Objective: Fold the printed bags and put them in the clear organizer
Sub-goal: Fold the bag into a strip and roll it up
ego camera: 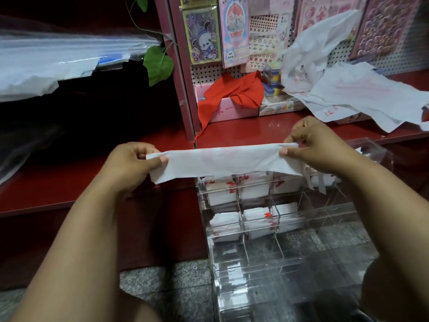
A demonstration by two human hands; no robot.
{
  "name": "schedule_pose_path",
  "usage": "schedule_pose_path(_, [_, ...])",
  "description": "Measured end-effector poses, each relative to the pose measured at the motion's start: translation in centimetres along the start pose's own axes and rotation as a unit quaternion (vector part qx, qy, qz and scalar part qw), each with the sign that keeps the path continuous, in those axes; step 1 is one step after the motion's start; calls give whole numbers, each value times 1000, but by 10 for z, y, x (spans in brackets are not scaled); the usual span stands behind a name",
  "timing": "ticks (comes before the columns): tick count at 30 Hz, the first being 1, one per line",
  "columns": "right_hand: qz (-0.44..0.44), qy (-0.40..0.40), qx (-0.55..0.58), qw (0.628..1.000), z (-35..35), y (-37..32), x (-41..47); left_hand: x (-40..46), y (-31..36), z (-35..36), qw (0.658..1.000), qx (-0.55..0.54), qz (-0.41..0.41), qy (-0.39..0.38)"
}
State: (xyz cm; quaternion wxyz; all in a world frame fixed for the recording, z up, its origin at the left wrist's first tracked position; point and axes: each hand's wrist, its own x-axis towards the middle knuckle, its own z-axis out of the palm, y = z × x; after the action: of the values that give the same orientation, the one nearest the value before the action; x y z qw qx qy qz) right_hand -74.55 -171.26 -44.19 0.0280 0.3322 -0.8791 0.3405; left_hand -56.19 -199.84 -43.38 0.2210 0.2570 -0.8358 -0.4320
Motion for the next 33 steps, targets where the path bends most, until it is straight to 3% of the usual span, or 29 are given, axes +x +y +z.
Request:
schedule_pose_path(4, [46, -109, 116, 986, -11, 2, -7, 3, 0, -3, 994, -104, 10, 12])
schedule_pose_path(9, [70, -297, 206, 930, 1, 8, -13, -2, 13, 9, 978, -202, 42, 27])
schedule_pose_path(12, [81, -348, 289, 888, 25, -8, -21, -4, 21, 17, 974, -219, 62, -1])
schedule_pose_path(14, [56, -321, 275, 905, 45, -18, -25, -2, 24, 25, 971, -229, 65, -4])
schedule_pose_path(16, [51, -272, 261, 925, 62, -23, -26, 0, 28, 37, 951, -306, 34, 30])
schedule_pose_path(18, [70, -232, 289, 926, 72, -26, -27, -2, 33, 51, 873, -484, -51, 17])
schedule_pose_path(19, [84, -212, 307, 924, 76, -27, -27, -5, 35, 59, 829, -552, -90, -13])
schedule_pose_path(20, [98, -196, 326, 920, 80, -28, -28, -10, 35, 68, 805, -580, -118, -42])
schedule_pose_path(21, [109, -182, 338, 917, 83, -30, -30, -13, 34, 75, 811, -566, -132, -63])
schedule_pose_path(24, [123, -176, 354, 910, 90, -38, -35, -18, 31, 90, 896, -428, -105, -47])
schedule_pose_path(26, [119, -184, 387, 896, 90, -44, -38, -16, 32, 92, 925, -373, -69, -31])
schedule_pose_path(29, [116, -137, 412, 893, 87, -48, -36, -16, 36, 91, 928, -366, -46, -43])
schedule_pose_path(33, [114, -43, 450, 885, 83, -48, -33, -21, 39, 94, 889, -435, -98, -102])
